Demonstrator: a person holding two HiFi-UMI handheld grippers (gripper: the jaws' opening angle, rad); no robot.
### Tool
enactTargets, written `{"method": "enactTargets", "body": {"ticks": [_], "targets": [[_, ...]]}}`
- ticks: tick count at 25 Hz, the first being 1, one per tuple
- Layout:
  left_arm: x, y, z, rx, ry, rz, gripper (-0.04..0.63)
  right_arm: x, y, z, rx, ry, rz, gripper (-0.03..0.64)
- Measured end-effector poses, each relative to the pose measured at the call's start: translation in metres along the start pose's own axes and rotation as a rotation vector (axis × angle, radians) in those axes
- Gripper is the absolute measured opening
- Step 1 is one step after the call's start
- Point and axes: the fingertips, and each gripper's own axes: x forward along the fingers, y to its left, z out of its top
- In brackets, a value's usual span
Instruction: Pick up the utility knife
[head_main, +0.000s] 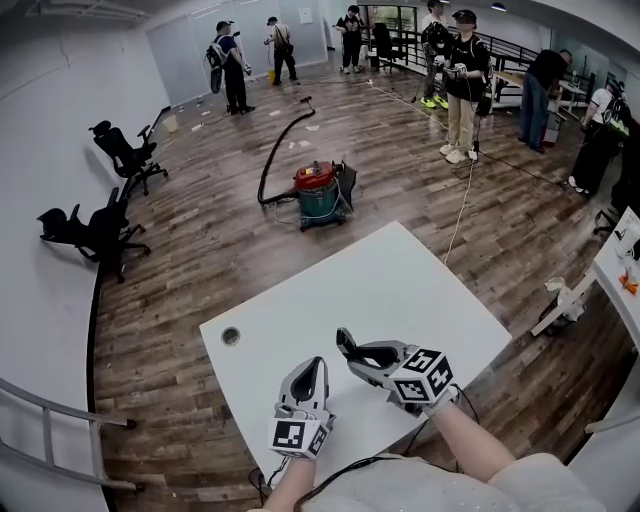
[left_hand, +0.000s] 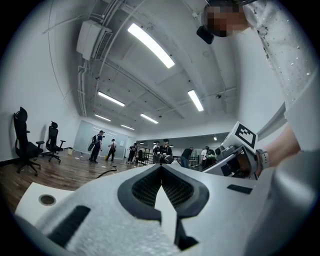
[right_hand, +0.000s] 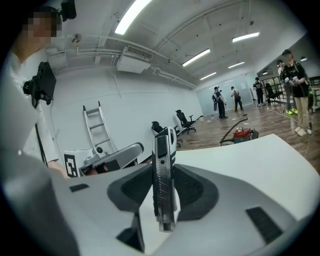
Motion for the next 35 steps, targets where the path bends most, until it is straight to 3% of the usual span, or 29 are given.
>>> {"method": "enactTargets", "body": {"ticks": [14,35], "targets": [[0.001,0.001,0.003,0.005,-0.006,0.013,0.008,0.002,0.004,0.006,0.026,-0.094,-0.044,0.133],[0.009,0.007,0.001,-0.006,-0.007,0.014,0.008,-0.006,0.002,0.006,0.05,-0.12,-0.077,0.133]]}}
